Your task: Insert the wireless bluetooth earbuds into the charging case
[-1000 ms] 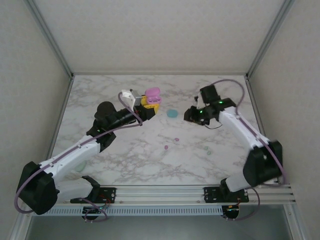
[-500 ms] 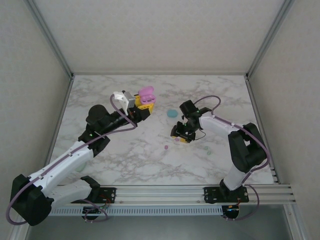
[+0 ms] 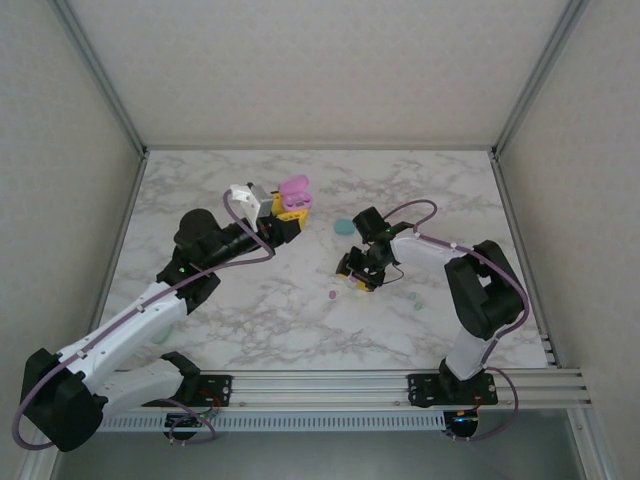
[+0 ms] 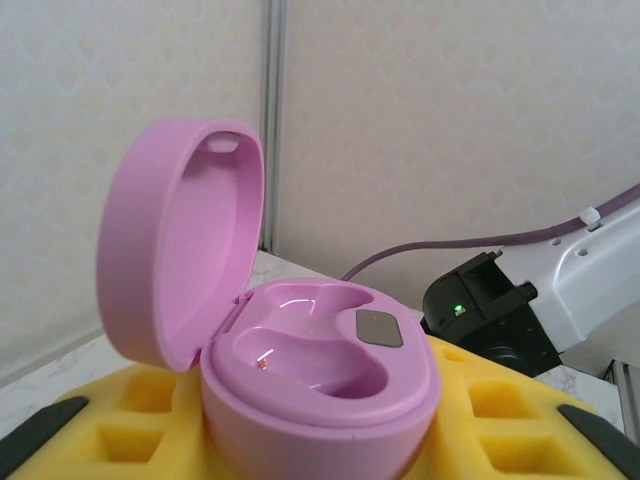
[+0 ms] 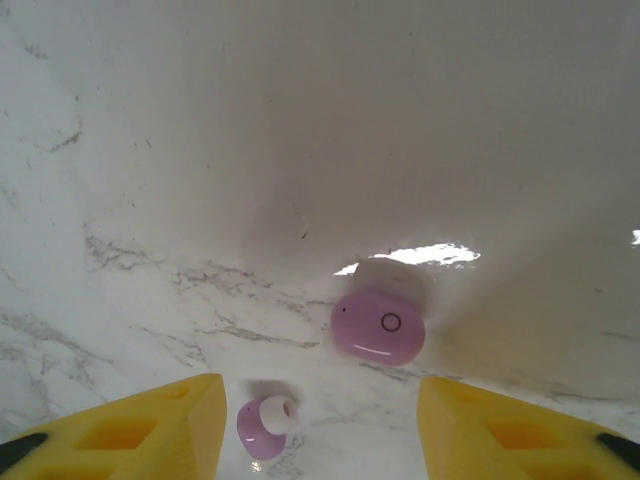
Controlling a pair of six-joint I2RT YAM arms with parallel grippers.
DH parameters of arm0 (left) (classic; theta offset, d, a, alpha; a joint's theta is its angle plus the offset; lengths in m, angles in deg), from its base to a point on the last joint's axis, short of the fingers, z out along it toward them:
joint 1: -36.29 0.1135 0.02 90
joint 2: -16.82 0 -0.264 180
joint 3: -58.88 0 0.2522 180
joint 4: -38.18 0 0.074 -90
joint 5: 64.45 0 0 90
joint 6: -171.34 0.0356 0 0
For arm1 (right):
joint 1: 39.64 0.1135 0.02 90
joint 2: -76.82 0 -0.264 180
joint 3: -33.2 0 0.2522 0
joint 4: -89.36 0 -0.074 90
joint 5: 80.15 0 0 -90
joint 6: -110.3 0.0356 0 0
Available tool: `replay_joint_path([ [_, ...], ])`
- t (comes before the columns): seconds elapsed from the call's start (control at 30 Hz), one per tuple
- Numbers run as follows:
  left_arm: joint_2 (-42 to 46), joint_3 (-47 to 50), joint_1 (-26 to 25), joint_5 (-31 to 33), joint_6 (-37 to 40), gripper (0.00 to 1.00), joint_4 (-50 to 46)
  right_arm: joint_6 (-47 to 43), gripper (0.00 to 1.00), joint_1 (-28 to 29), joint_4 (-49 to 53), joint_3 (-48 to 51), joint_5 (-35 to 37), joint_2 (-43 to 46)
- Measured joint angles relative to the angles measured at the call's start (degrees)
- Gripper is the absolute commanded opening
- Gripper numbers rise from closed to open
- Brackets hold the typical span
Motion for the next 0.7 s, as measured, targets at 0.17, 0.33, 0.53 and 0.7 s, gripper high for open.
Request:
replay_joint_path([
  [0.17, 0.0, 0.0, 0.0, 0.0, 0.22, 0.31, -0.33, 0.33, 0.53, 0.09, -0.35, -0.02, 1.68, -0.5],
  [0.33, 0.0, 0.0, 0.0, 0.0, 0.22, 0.31, -0.37, 0.35, 0.51, 0.11, -0.7, -0.57, 2.8, -1.97],
  [0.53, -0.02, 0.0, 0.0, 0.02, 0.22, 0.31, -0.42, 0.17, 0.47, 0.11, -0.15, -1.75, 3.17, -2.82],
  [0.7, -0.04, 0.0, 0.0, 0.0, 0.22, 0.31, -0.44, -0.33, 0.44, 0.11, 0.94, -2.8, 3.63, -3.63],
])
